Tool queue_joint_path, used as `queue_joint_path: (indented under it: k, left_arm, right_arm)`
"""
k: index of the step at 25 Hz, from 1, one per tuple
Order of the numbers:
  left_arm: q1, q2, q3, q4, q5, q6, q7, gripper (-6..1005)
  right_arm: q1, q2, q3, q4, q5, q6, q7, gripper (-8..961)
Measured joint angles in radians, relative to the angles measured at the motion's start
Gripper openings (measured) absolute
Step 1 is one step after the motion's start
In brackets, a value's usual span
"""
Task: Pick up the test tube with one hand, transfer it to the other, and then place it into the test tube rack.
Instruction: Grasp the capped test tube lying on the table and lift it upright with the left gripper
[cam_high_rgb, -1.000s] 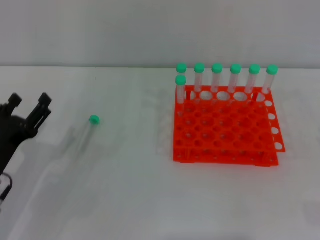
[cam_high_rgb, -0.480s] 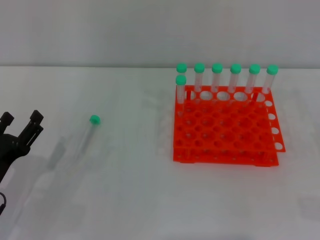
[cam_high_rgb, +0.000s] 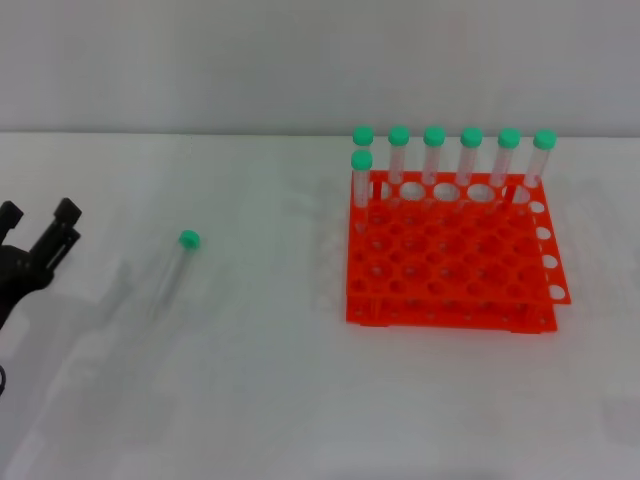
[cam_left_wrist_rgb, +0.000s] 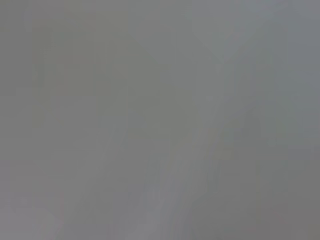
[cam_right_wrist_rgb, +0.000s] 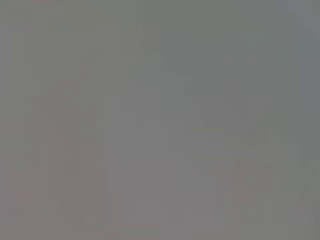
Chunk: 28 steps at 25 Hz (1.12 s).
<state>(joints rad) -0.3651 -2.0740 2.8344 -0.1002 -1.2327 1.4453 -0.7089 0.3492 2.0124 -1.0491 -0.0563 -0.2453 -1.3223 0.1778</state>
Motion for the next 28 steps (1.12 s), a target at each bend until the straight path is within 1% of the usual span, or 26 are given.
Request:
queue_joint_path:
  k: [4,8,9,10,16,18,20,21,23,28]
  left_arm:
    - [-0.032,0.000,0.009,-0.092,0.045,-0.004,-0.149,878]
    - [-0.092,0.001,0.009,-0.260,0.177,0.011,-0.396,878]
    - [-0.136,0.002,0.010,-0.359,0.258,0.026,-0.528,877]
    - [-0.136,0.002,0.010,-0.359,0.258,0.026,-0.528,877]
    - [-0.280,0.003,0.011,-0.647,0.527,0.097,-0.910,877]
    - [-0.335,0.007,0.011,-0.739,0.648,0.131,-1.041,877]
    - [-0.384,0.015,0.012,-0.800,0.766,0.156,-1.139,877]
    - [-0.415,0.026,0.012,-0.829,0.846,0.169,-1.192,877]
    - [-0.459,0.046,0.013,-0.854,0.957,0.185,-1.263,877]
    - [-0.569,0.107,0.014,-0.866,1.223,0.230,-1.433,877]
  right_arm:
    - [-0.001,0.000,0.000,0.001,0.000,0.000,0.001,873]
    - [0.003,0.000,0.000,0.001,0.001,0.007,0.001,872]
    - [0.005,0.000,0.000,0.000,0.001,0.011,0.001,872]
    - [0.006,0.000,0.000,-0.002,0.001,0.017,0.001,872]
    - [0.013,0.000,0.000,-0.009,0.000,0.039,0.001,869]
    - [0.014,0.000,0.001,-0.009,0.000,0.039,-0.002,869]
    - [0.014,0.000,0.005,-0.010,0.001,0.040,-0.004,868]
    - [0.014,0.000,0.006,-0.011,0.002,0.040,-0.005,868]
    - [0.014,-0.001,0.008,-0.011,0.004,0.040,-0.005,867]
    - [0.014,-0.003,0.011,-0.011,0.007,0.044,-0.012,865]
